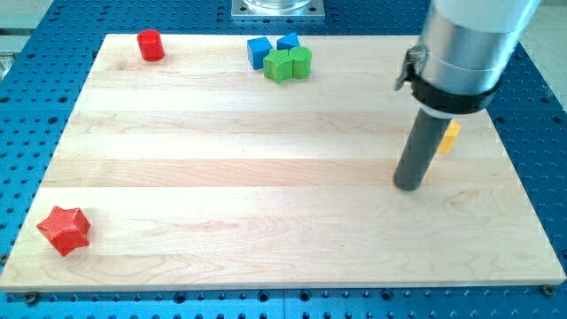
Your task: Move the red star to the top left of the yellow heart
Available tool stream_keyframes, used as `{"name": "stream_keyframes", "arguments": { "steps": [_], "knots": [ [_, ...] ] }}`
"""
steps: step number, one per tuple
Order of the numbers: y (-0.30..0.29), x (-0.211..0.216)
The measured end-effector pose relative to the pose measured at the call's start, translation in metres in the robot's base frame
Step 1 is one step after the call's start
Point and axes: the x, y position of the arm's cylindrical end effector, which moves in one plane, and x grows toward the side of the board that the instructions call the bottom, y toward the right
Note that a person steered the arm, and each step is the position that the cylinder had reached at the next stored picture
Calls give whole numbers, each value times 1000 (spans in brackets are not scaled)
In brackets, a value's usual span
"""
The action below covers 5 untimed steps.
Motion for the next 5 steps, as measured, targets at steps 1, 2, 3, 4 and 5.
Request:
{"name": "stream_keyframes", "arguments": {
  "steps": [1,2,3,4,5],
  "knots": [
    [-1,-13],
    [-9,-17],
    [-33,40],
    [-82,85],
    [-91,103]
  ]
}}
